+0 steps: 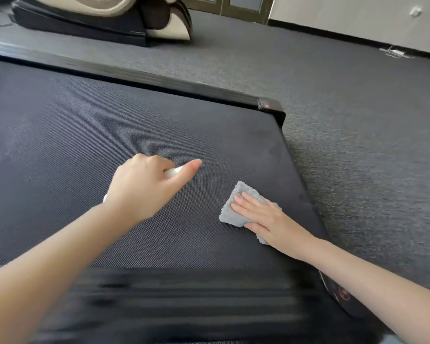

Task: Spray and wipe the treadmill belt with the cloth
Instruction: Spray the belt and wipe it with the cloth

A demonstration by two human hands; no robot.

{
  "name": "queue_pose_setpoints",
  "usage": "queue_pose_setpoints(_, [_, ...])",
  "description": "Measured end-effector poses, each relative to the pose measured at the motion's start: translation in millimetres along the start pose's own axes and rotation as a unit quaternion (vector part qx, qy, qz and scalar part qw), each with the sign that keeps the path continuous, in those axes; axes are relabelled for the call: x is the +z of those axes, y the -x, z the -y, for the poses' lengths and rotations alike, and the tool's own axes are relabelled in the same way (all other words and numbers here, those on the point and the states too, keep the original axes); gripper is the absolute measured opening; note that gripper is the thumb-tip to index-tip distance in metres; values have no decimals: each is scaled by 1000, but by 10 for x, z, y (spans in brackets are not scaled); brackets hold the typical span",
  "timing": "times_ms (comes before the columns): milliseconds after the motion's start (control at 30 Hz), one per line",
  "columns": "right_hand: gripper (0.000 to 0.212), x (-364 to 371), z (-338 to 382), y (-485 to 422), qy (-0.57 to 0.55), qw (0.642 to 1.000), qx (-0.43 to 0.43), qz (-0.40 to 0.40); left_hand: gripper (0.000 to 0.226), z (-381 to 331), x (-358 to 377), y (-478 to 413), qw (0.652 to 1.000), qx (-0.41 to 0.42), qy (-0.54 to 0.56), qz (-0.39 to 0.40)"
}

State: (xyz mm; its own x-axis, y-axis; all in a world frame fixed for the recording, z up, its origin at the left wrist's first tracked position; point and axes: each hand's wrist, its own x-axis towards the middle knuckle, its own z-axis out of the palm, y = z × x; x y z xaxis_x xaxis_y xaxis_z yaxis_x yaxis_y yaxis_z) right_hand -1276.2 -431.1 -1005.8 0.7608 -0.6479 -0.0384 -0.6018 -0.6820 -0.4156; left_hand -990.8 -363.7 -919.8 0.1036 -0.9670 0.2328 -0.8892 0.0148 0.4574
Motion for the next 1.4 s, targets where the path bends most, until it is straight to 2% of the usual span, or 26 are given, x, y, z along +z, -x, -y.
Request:
queue_pose_setpoints(167, [50,-77,-188,-17,29,999,-34,22,76,-177,144,-42,999,-25,-25,-2])
queue_pose_setpoints(433, [48,-306,-902,-300,25,996,-85,1,73,-700,456,-31,997,-68,-40,-25])
queue_pose_setpoints(633, [48,-549,-1537,-805,24,998,-52,-7,77,-1072,644,-19,983,-158,-73,-64])
queue_pose_setpoints(900, [47,-619,-1674,-994,23,997,-80,2,56,-1569,731,131,957,-239,-112,-123])
queue_pose_setpoints(1067, [48,-710,-1602,-914,56,996,-56,48,64,-1819,634,204,952,-260,-153,-62])
queue_pose_setpoints(1167, [48,-668,-1642,-944,47,997,-53,34,69,-1837,677,145,948,-237,-208,-36])
queue_pose_setpoints(1233, [47,-616,-1661,-959,37,997,-67,4,65,-1832,806,144,953,-201,-223,-51])
queue_pose_setpoints(1333, [46,-558,-1702,-945,20,996,-85,-36,56,-1772,1092,253,970,-133,-188,-78])
queue_pose_setpoints(1400, [45,-579,-1687,-929,14,995,-86,-39,54,-1742,1189,351,982,-97,-154,-59])
